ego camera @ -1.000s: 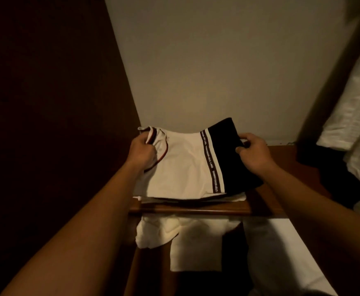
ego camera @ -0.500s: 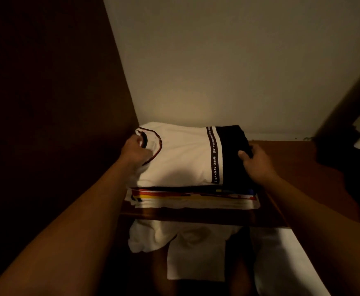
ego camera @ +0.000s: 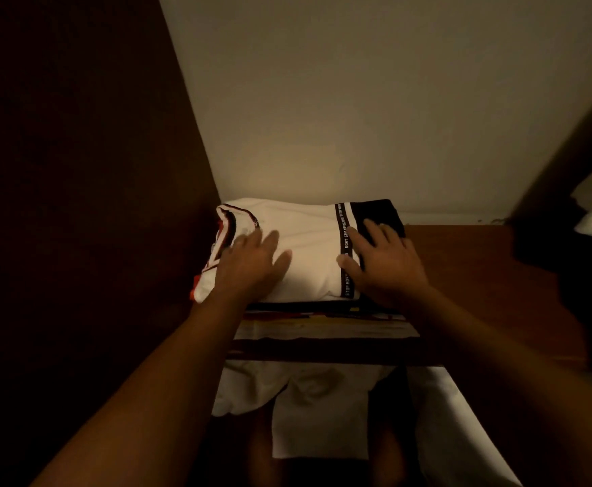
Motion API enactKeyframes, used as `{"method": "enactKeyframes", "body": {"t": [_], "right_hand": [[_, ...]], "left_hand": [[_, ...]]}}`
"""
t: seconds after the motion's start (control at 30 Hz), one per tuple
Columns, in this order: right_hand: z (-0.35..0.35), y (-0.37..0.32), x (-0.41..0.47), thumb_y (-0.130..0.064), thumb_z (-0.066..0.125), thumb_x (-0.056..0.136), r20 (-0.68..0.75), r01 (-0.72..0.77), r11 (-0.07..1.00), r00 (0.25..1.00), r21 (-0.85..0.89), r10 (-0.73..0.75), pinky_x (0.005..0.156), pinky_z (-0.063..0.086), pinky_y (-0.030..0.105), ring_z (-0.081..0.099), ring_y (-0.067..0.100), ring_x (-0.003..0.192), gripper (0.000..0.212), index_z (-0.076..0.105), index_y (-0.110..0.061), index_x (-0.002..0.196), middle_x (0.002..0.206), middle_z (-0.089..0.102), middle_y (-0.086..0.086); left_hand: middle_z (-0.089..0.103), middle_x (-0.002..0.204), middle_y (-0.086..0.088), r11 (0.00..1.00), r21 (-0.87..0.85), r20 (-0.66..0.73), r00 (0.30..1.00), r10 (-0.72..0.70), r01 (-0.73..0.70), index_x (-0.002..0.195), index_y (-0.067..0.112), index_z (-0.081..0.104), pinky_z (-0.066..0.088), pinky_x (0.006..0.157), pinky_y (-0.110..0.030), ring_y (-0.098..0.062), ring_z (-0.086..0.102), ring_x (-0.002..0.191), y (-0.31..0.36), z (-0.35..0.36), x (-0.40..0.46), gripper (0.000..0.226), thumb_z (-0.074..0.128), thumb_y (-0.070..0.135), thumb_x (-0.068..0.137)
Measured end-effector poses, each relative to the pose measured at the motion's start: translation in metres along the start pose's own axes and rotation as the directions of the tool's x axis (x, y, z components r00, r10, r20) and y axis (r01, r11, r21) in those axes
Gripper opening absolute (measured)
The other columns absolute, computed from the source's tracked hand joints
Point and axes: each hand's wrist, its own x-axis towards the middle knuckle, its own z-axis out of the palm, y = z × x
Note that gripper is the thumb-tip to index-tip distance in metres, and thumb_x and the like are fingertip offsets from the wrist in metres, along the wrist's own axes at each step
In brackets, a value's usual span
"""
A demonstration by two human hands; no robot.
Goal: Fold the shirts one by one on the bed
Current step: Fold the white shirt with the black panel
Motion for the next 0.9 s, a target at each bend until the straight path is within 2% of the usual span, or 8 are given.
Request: {"method": "enactKeyframes", "body": {"t": [0.07,0.2,0.3,0.37,0.43,0.57,0.67,0.9], "right_hand": [[0.012,0.005,-0.003,-0.072,0.016,0.098,0.099,-0.004,1.000,0.995,-0.020,0.006,0.122,0.008,0.051,-0.004,0.028,0.155,0.075,-0.008,-0.037,0.159,0.169,-0.005,0.007],[0.012,0.009,-0.007,-0.074,0.017,0.096,0.134,-0.010,0.999,0.991,-0.036,0.015,0.123,0.006,0.050,-0.009,0.029,0.155,0.079,-0.017,-0.036,0.157,0.168,-0.012,0.010],[0.002,0.009,-0.009,-0.073,0.022,0.097,0.186,-0.031,0.999,0.982,-0.044,0.038,0.123,0.005,0.051,-0.008,0.028,0.155,0.082,-0.014,-0.032,0.159,0.168,-0.011,0.009],[-0.009,0.011,-0.016,-0.071,0.027,0.098,0.232,-0.054,0.998,0.971,-0.043,0.063,0.123,0.006,0.052,-0.007,0.027,0.155,0.082,-0.011,-0.031,0.160,0.168,-0.011,0.007],[-0.019,0.014,-0.028,-0.067,0.033,0.099,0.279,-0.067,0.997,0.957,-0.043,0.076,0.122,0.009,0.053,-0.004,0.027,0.155,0.081,-0.007,-0.031,0.160,0.169,-0.009,0.006],[-0.033,0.016,-0.047,-0.055,0.048,0.099,0.300,-0.039,0.998,0.952,-0.058,0.055,0.117,0.028,0.049,0.020,0.033,0.151,0.082,0.001,-0.028,0.162,0.168,0.010,0.009],[-0.052,0.012,-0.073,-0.045,0.056,0.098,0.223,-0.012,1.000,0.975,0.003,0.011,0.109,0.043,0.046,0.040,0.034,0.140,0.079,0.012,-0.025,0.161,0.161,0.030,0.012],[-0.092,-0.009,-0.113,-0.036,0.056,0.097,0.106,0.097,0.995,0.989,0.016,-0.098,0.096,0.051,0.044,0.054,0.034,0.122,0.056,0.043,-0.016,0.147,0.137,0.053,0.015]], "left_hand": [[0.011,0.170,-0.010,0.999,-0.003,0.218,0.974,-0.051,0.053,0.162,0.025,0.014,0.019,0.122,-0.051,-0.032,0.015,0.155,-0.011,0.010,-0.005,0.073,0.021,0.066,0.102],[0.002,0.170,-0.013,0.995,0.023,0.267,0.958,-0.102,0.100,0.163,0.024,0.007,0.012,0.124,-0.050,-0.030,0.003,0.157,-0.013,0.014,-0.004,0.077,0.020,0.068,0.101],[0.018,0.166,-0.017,0.987,0.082,0.255,0.955,-0.152,0.135,0.159,0.022,0.020,0.020,0.119,-0.052,-0.036,0.019,0.152,0.000,0.004,-0.006,0.070,0.025,0.061,0.102],[0.042,0.152,-0.017,0.982,0.122,0.205,0.965,-0.166,0.143,0.146,0.019,0.041,0.030,0.112,-0.051,-0.038,0.039,0.139,0.011,-0.007,-0.014,0.056,0.034,0.053,0.101],[0.051,0.139,-0.015,0.986,0.133,0.190,0.973,-0.128,0.104,0.135,0.018,0.047,0.037,0.104,-0.050,-0.037,0.048,0.128,0.023,-0.017,-0.025,0.047,0.041,0.047,0.098],[0.050,0.139,-0.012,0.997,0.080,0.126,0.992,-0.001,-0.009,0.140,0.020,0.043,0.039,0.102,-0.049,-0.035,0.049,0.127,0.046,-0.033,-0.044,0.051,0.048,0.046,0.096],[0.049,0.142,-0.011,0.996,0.072,0.046,0.998,0.045,-0.048,0.143,0.019,0.044,0.040,0.103,-0.047,-0.035,0.049,0.130,0.061,-0.054,-0.071,0.050,0.049,0.043,0.099],[0.063,0.130,-0.011,0.999,-0.007,0.177,0.983,0.052,-0.052,0.133,0.019,0.059,0.047,0.092,-0.037,-0.032,0.055,0.123,0.077,-0.091,-0.115,0.043,0.058,0.043,0.097]]}}
